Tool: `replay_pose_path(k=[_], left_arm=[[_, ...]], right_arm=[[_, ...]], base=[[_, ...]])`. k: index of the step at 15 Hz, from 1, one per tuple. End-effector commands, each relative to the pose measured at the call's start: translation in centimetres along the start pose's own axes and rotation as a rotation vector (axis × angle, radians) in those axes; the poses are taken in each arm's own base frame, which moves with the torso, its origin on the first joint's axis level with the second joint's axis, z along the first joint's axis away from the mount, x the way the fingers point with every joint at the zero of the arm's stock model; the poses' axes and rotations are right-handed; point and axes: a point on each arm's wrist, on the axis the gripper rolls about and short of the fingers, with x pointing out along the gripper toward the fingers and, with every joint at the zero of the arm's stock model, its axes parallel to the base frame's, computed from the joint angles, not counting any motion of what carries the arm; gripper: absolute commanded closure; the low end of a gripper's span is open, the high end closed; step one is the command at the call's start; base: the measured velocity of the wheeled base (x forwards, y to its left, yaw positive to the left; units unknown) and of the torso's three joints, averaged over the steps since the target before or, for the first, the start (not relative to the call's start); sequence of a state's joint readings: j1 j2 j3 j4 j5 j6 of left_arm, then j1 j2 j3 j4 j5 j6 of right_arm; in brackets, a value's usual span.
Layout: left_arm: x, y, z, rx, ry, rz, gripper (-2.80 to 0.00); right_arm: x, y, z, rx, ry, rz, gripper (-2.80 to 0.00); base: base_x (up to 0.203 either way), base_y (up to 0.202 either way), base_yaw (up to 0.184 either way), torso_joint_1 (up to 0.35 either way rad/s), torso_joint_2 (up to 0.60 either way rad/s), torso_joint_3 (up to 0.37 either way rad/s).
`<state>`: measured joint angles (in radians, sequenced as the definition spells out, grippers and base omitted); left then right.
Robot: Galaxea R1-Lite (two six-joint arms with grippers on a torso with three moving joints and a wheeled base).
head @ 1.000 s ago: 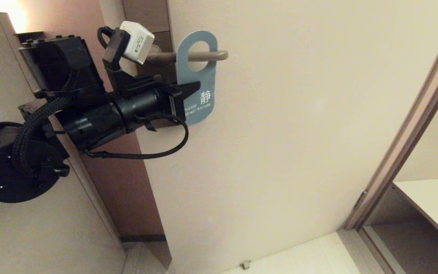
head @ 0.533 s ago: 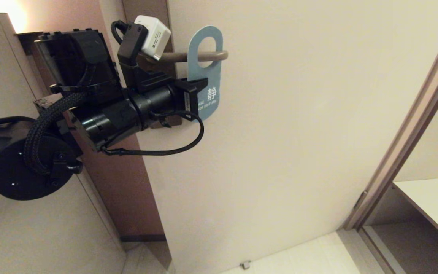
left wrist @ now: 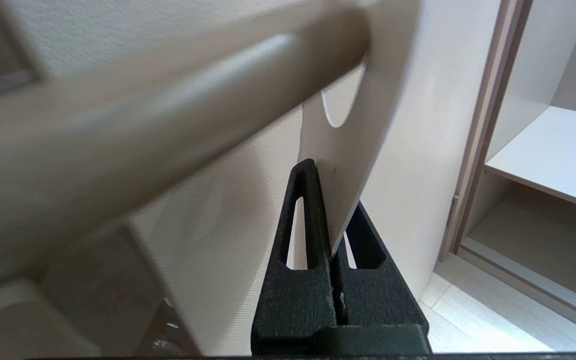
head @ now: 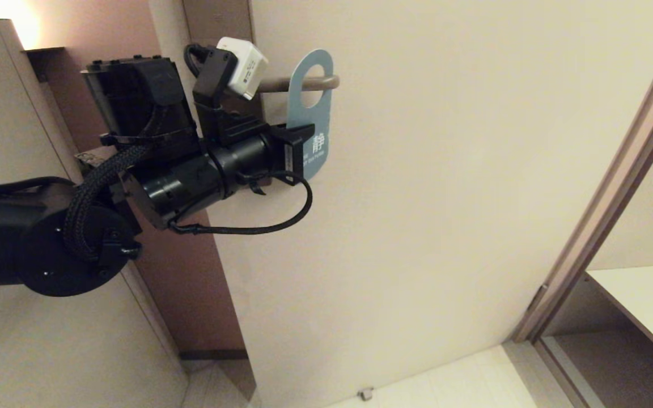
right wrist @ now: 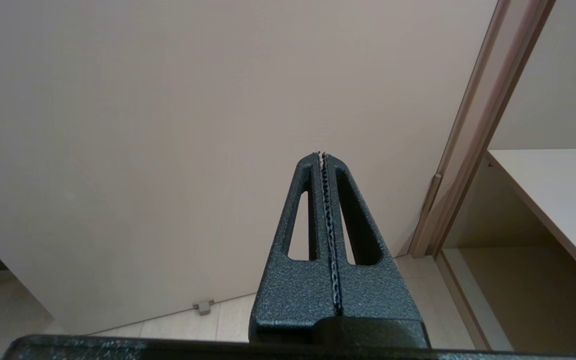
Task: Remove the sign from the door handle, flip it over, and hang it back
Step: Take down the sign, then hand it to the other hand
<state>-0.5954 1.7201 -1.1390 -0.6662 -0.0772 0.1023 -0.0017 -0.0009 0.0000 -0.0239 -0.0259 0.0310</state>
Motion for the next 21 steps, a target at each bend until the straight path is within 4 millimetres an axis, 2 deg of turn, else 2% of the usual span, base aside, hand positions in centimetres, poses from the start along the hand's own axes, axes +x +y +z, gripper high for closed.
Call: replay_pose_path(k=[1,5,14,21], left_arm=[[0.2,-0.4,0.0,0.000,-0.006,-0.010,0.00],[0.5,-1.1,0.9,-0.001,-0.034,-0.033,0.00],[1.1,-2.4,0.9,-0.004,-0.042,-0.069,0.00],[0.8,-3.8,1.2,-0.009,-0.051,-0.112,0.00]], right_arm=[[0.0,0.0,0.0,-0.002,0.000,0.000,0.00],[0.0,0.0,0.0,0.000,0.000,0.000,0.00],[0.0,0.0,0.0,0.000,0.000,0.000,0.00],[0.0,0.0,0.0,0.000,0.000,0.000,0.00]], base=[[0.000,0.000,0.000,0.000,0.00,0.000],[0.000,0.000,0.000,0.000,0.00,0.000],[0.000,0.000,0.000,0.000,0.00,0.000],[0.000,0.000,0.000,0.000,0.00,0.000]])
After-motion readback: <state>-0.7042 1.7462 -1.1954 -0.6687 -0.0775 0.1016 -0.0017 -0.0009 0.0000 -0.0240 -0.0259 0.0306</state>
